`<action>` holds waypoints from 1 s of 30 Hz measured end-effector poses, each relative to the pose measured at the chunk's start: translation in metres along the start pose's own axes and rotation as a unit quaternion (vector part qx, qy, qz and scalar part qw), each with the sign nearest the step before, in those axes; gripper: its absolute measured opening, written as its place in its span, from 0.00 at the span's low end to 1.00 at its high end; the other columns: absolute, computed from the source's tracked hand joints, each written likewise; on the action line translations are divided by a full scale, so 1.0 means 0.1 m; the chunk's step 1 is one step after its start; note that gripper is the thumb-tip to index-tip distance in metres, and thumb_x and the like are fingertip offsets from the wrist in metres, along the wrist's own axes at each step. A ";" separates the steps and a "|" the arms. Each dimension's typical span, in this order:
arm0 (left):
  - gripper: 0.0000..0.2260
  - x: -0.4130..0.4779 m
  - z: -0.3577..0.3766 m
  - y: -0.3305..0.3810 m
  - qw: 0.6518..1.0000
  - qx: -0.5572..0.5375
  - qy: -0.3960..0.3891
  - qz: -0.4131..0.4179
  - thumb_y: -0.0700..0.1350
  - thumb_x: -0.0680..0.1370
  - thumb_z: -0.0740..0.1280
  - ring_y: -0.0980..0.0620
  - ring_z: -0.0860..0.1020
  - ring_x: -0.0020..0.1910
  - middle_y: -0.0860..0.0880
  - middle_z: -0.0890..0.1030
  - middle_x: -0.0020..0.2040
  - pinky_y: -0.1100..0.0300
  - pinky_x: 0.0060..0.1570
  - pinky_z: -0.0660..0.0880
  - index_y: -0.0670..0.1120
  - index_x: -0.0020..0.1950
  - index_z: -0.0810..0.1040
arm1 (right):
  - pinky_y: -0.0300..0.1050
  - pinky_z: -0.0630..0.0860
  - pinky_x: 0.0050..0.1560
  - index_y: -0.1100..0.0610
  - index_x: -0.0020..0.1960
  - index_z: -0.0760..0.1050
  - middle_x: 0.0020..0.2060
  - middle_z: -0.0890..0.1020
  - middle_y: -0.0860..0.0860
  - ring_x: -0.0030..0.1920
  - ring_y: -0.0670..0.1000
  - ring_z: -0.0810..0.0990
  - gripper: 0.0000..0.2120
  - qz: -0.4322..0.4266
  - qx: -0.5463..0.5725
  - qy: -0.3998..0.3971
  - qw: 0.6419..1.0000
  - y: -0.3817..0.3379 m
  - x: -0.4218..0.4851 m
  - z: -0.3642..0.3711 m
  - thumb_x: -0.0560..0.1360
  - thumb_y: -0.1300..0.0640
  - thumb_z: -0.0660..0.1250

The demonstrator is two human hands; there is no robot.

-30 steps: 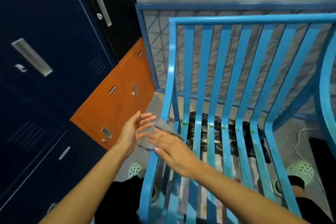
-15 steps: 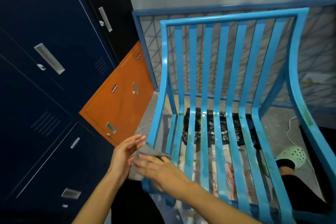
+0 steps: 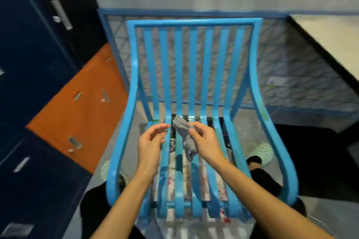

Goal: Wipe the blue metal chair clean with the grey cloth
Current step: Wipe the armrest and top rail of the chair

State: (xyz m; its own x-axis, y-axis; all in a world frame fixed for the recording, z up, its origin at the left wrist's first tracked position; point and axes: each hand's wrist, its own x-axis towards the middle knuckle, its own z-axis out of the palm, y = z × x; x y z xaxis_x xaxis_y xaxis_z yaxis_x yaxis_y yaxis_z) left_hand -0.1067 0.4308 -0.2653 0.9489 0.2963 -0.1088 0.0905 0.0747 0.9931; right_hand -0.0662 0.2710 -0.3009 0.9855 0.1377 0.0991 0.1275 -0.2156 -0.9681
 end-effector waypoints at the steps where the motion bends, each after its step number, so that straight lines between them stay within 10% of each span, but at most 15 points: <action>1: 0.12 -0.01 0.20 -0.03 1.000 -0.004 -0.023 -0.007 0.30 0.77 0.64 0.58 0.81 0.44 0.53 0.85 0.43 0.67 0.42 0.75 0.46 0.47 0.82 | 0.43 0.73 0.44 0.51 0.49 0.80 0.41 0.82 0.49 0.42 0.45 0.78 0.09 -0.003 -0.010 0.023 1.000 -0.01 0.00 -0.24 0.78 0.61 0.63; 13: 0.09 -0.50 2.16 -0.25 0.935 0.080 -0.337 -0.073 0.36 0.81 0.63 0.54 0.81 0.39 0.48 0.85 0.45 0.66 0.36 0.75 0.48 0.49 0.80 | 0.40 0.75 0.45 0.54 0.56 0.80 0.42 0.84 0.48 0.42 0.44 0.81 0.09 -0.030 -0.255 0.239 0.937 -0.26 -0.58 -2.44 0.80 0.61 0.63; 18: 0.11 -0.45 2.30 -0.40 0.934 0.093 -0.323 -0.121 0.34 0.80 0.62 0.52 0.81 0.39 0.47 0.84 0.45 0.64 0.35 0.76 0.48 0.49 0.79 | 0.47 0.70 0.67 0.57 0.60 0.80 0.63 0.79 0.53 0.64 0.49 0.76 0.14 -0.023 -0.294 0.123 0.947 0.32 -0.88 -2.19 0.76 0.60 0.65; 21: 0.08 -0.39 2.23 -0.52 0.938 0.114 -0.299 -0.136 0.34 0.80 0.62 0.52 0.81 0.41 0.44 0.83 0.46 0.60 0.38 0.77 0.43 0.53 0.79 | 0.46 0.54 0.77 0.53 0.72 0.71 0.78 0.57 0.50 0.78 0.50 0.55 0.25 0.039 -0.363 0.059 0.929 0.64 -1.02 -1.95 0.79 0.42 0.58; 30: 0.10 -0.35 2.23 -0.65 0.940 0.124 -0.269 -0.170 0.38 0.82 0.62 0.45 0.84 0.48 0.48 0.85 0.50 0.72 0.31 0.74 0.48 0.61 0.75 | 0.54 0.60 0.75 0.51 0.80 0.46 0.79 0.36 0.49 0.79 0.57 0.45 0.30 0.121 -0.476 0.008 0.871 0.63 -0.44 -1.91 0.83 0.45 0.52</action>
State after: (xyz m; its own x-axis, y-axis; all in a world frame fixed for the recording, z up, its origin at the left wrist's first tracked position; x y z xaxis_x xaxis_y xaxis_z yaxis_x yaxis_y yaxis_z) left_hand -0.0784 0.2033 -0.3164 0.8618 -0.2336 -0.4503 0.4212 -0.1650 0.8918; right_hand -0.0798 0.0665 -0.3219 0.9968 -0.0350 -0.0715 -0.0569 -0.9416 -0.3319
